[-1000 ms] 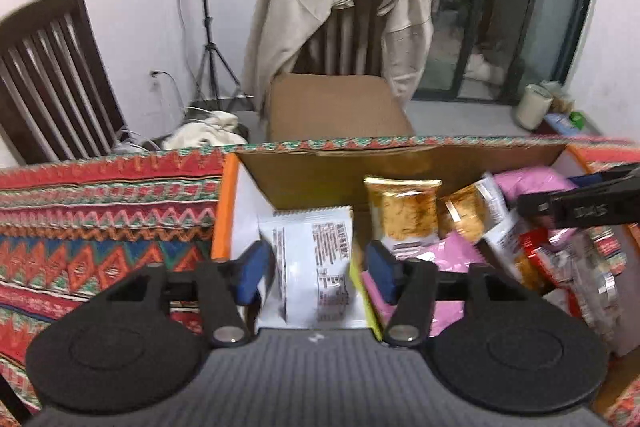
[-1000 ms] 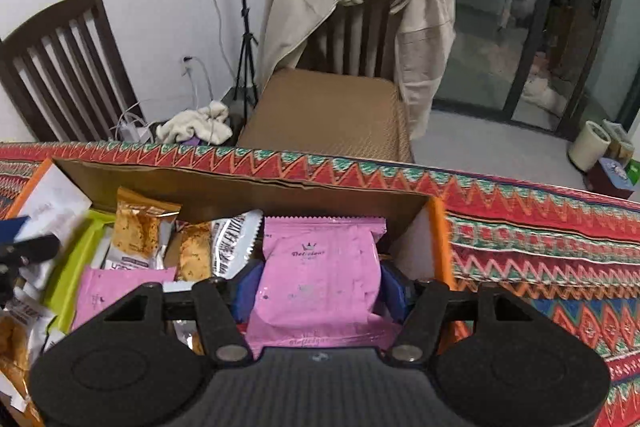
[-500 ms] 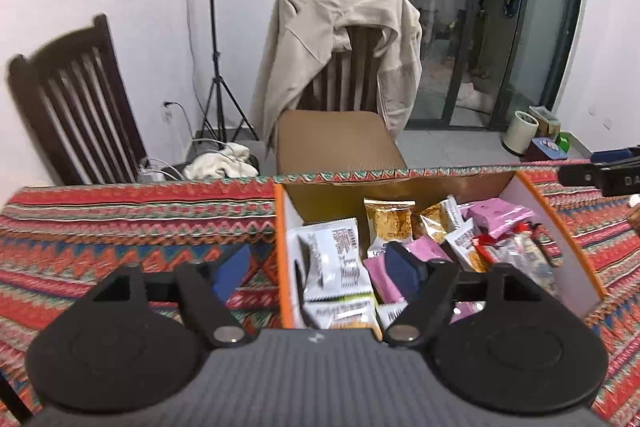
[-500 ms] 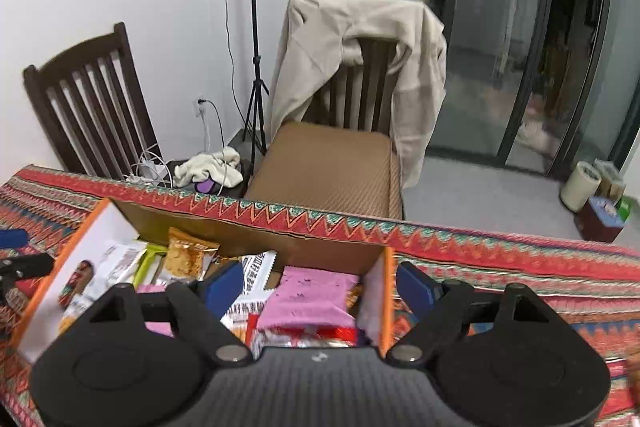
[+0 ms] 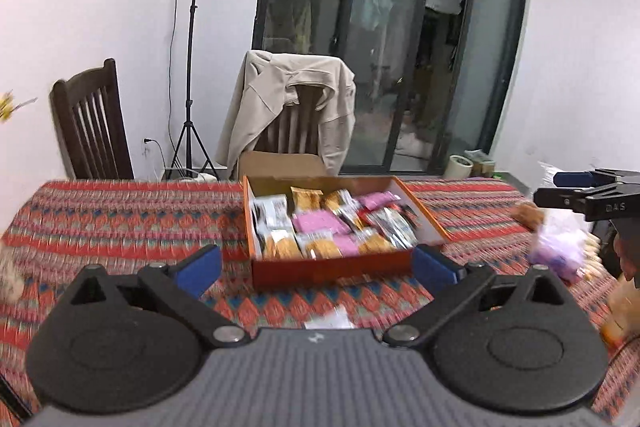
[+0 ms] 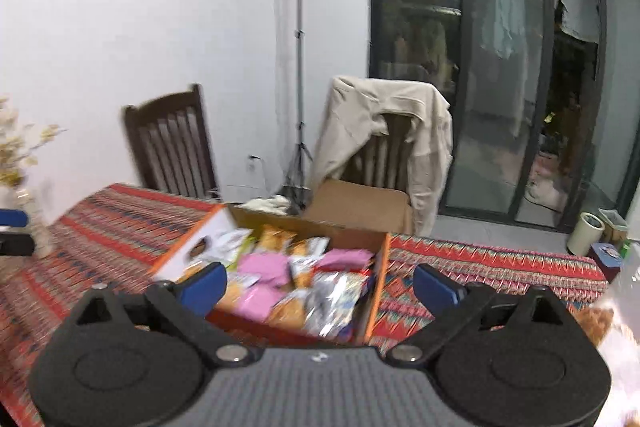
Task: Organize snacks
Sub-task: 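Move both tools back to the last packets on the cloth, then grasp the green-white bar with the left tool while the right tool grasps a white packet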
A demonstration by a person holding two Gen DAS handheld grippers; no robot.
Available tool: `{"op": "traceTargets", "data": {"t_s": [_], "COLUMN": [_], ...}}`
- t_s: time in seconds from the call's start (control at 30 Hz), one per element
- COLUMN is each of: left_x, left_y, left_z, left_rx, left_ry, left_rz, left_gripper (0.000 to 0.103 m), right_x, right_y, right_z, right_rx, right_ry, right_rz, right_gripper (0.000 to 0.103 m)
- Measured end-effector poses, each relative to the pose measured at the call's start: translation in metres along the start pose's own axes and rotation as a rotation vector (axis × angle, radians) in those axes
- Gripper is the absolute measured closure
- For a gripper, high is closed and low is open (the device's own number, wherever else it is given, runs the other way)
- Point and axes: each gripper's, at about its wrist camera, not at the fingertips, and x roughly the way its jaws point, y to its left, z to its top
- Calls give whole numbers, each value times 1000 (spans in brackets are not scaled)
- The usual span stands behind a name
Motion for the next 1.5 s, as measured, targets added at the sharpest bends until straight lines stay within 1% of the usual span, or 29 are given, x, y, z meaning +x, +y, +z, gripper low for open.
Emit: {"op": "traceTargets", "data": {"t_s": [0.07,0.13,0.27,0.33,0.4,0.47,0.57,0.63,0.7,0.73,0.87,0.9,1.0,1.07,1.2,1.27,1.3,1.4,1.47,1.5], "left_x": [-25,-51,-82,-95,-103,-105,-103,-102,-101,-103,-104,-103,-93,-77,-21,13,32,88,110,121], "left_y": [-6,-13,-24,-32,-41,-49,-59,-60,-62,-63,-69,-71,-74,-75,-77,-80,-81,-90,-98,-103], "left_z": [-26,-58,-113,-142,-171,-199,-229,-239,-241,-242,-239,-238,-233,-228,-207,-194,-187,-172,-169,-168], "left_rx": [1,12,6,11,-6,-11,19,25,20,18,26,34,38,36,83,104,106,112,162,201], "left_ry": [-21,-49,-70,-64,-64,-52,-7,25,35,35,25,23,27,41,68,74,98,204,195,193], "left_rz": [-1,27,66,65,82,86,93,95,82,76,60,45,7,-16,-63,-116,-135,-112,-109,-118], "left_gripper": [0,0,0,0,0,0,0,0,0,0,0,0,0,0,0,0,0,0,1,5], "right_x": [-32,-63,-105,-119,-131,-140,-145,-146,-147,-149,-151,-154,-159,-158,-146,-135,-130,-114,-105,-101], "right_y": [11,23,44,53,60,66,74,79,85,87,85,85,83,79,74,73,72,72,72,72], "right_z": [-21,-48,-108,-139,-171,-199,-236,-253,-265,-269,-274,-276,-280,-280,-277,-273,-271,-263,-257,-254], "right_rx": [-13,-27,-6,9,37,97,193,207,191,186,241,253,267,280,286,278,275,255,238,234], "right_ry": [-14,-21,-25,-26,-19,-8,23,65,102,106,108,109,100,97,100,109,112,124,120,121], "right_rz": [27,56,108,110,101,80,55,61,60,55,58,61,67,55,25,29,28,19,10,11], "right_gripper": [0,0,0,0,0,0,0,0,0,0,0,0,0,0,0,0,0,0,0,0]}}
